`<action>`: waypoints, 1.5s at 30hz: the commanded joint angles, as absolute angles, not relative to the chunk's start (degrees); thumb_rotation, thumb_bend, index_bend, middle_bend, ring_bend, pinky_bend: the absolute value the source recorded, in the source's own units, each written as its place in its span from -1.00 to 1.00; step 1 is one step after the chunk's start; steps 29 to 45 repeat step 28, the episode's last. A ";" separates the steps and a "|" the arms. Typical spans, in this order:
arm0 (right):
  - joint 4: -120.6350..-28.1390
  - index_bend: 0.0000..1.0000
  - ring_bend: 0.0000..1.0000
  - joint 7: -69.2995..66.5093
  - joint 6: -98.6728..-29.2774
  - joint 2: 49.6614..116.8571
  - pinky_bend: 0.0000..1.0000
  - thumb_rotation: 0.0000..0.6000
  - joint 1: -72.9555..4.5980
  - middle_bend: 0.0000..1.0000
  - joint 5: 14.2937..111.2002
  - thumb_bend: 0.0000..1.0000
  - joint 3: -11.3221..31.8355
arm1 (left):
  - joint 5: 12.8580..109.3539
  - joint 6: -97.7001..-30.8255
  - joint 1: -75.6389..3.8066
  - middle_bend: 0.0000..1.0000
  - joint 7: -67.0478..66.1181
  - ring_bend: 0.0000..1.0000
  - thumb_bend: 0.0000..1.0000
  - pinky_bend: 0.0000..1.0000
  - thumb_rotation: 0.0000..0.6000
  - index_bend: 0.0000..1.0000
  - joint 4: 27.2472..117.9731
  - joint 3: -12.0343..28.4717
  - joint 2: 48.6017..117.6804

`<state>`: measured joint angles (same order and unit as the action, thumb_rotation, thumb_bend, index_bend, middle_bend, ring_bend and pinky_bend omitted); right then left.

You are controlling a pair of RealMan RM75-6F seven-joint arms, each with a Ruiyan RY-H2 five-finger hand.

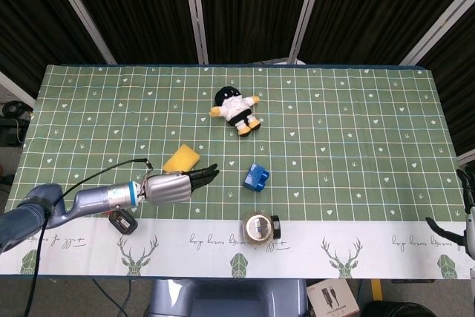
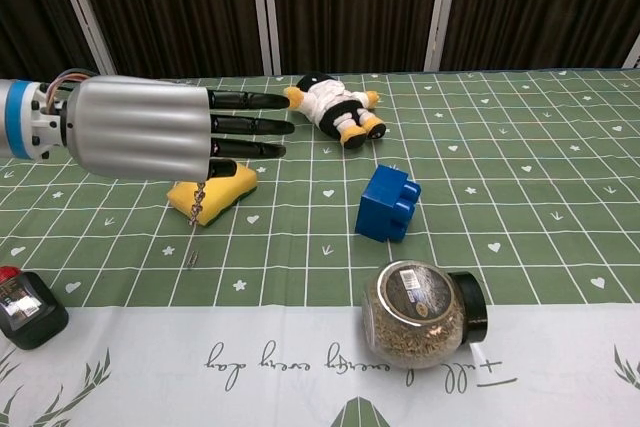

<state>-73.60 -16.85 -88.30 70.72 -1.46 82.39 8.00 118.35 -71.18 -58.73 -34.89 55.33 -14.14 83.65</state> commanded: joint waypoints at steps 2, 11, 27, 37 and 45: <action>-73.70 -0.82 -1.00 -16.78 -88.30 70.68 -0.84 1.00 -1.41 -1.00 82.38 -0.81 7.95 | 118.67 -70.65 -57.90 -0.75 -34.46 -1.00 -0.12 -0.99 1.00 0.22 54.59 -14.41 84.22; -73.60 -0.82 -1.00 -16.88 -88.21 70.65 -0.84 1.00 -1.41 -1.00 82.30 -0.81 7.97 | 119.09 -70.22 -56.64 -0.75 -33.22 -1.00 -0.12 -0.99 1.00 0.22 52.32 -14.15 86.14; -73.39 -0.82 -1.00 -17.24 -88.60 70.58 -0.84 1.00 -1.18 -1.00 82.23 -0.81 8.08 | 119.54 -68.93 -56.02 -0.75 -32.94 -1.00 -0.12 -0.99 1.00 0.22 51.50 -13.72 86.76; -73.38 -0.82 -1.00 -17.24 -88.61 70.58 -0.84 1.00 -1.17 -1.00 82.23 -0.81 8.09 | 119.52 -68.90 -56.00 -0.75 -32.89 -1.00 -0.12 -0.99 1.00 0.22 51.52 -13.68 86.78; -73.38 -0.82 -1.00 -17.24 -88.61 70.58 -0.84 1.00 -1.17 -1.00 82.23 -0.81 8.09 | 119.52 -68.90 -56.00 -0.75 -32.89 -1.00 -0.12 -0.99 1.00 0.22 51.52 -13.68 86.78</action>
